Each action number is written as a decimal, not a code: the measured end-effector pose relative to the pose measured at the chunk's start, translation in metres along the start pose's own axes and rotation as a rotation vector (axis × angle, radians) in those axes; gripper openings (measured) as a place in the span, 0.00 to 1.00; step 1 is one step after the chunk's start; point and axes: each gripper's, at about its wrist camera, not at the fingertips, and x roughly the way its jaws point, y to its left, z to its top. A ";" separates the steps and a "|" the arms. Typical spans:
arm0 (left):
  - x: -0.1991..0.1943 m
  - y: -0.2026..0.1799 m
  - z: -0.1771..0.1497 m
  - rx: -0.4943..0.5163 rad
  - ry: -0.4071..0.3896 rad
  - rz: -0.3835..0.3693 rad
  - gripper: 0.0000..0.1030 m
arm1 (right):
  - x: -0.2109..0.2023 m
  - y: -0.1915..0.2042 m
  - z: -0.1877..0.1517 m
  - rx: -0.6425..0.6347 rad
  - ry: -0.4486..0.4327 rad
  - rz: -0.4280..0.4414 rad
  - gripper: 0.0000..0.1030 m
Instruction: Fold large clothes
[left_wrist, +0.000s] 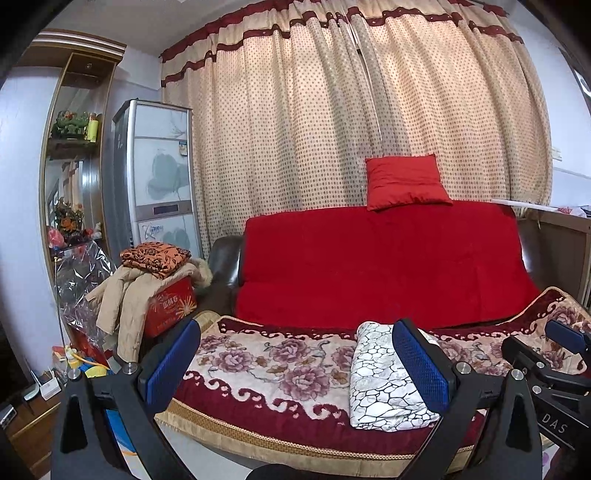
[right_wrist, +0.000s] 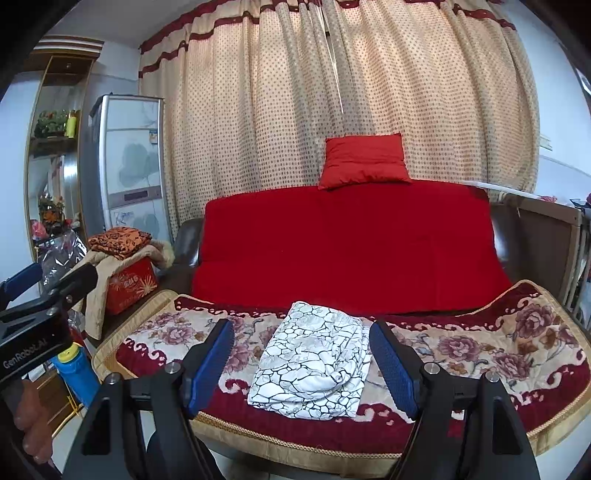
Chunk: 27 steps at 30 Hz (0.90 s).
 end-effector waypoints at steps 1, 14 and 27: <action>0.002 0.000 0.000 0.000 0.005 0.000 1.00 | 0.003 0.001 0.000 -0.001 0.004 0.001 0.77; 0.032 0.001 -0.010 -0.008 0.061 0.009 1.00 | 0.035 0.008 -0.001 -0.013 0.038 0.004 0.77; 0.092 0.000 -0.020 -0.029 0.147 0.030 1.00 | 0.096 0.008 -0.001 -0.027 0.106 0.012 0.77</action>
